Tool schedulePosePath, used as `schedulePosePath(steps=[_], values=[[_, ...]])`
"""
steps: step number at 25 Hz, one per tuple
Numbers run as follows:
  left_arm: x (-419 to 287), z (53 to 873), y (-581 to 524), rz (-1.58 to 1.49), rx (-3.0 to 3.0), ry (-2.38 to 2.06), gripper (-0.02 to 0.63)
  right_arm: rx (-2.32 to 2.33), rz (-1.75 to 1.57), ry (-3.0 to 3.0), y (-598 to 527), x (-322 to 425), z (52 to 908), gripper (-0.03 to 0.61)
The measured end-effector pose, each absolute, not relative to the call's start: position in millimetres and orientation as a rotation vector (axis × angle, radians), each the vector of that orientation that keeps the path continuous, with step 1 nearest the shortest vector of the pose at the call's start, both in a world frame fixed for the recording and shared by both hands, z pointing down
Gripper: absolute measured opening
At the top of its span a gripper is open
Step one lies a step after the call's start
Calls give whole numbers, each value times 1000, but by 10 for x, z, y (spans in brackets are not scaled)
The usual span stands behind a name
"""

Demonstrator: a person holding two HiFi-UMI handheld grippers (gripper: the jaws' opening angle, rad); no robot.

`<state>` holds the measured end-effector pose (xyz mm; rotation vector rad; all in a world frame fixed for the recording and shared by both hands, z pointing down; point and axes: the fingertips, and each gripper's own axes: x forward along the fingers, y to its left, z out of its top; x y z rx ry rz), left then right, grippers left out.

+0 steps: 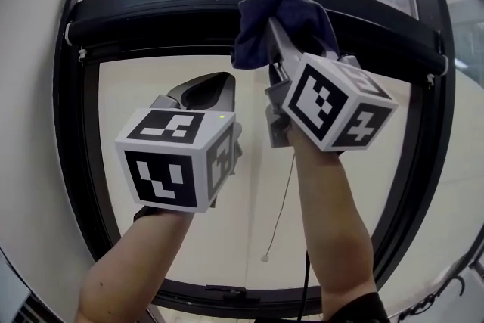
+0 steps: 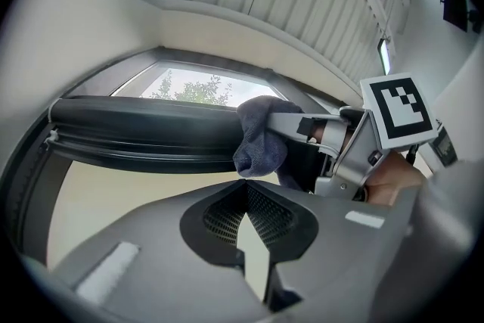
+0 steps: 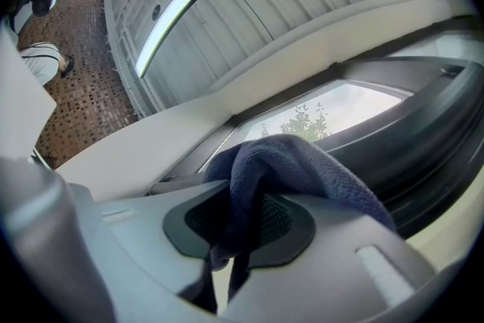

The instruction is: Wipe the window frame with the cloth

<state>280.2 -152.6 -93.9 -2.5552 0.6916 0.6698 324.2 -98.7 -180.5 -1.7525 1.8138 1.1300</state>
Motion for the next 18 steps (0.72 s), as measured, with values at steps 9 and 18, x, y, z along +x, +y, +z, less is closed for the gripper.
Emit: schedulePosePath(steps=[9, 18], values=[[3185, -868, -1316, 645, -2572, 651, -6, -1765, 1118, 1765, -677, 3629, -1813, 69], [3498, -878, -974, 644, -2563, 607, -6, -1800, 1111, 1715, -340, 4036, -1828, 69]])
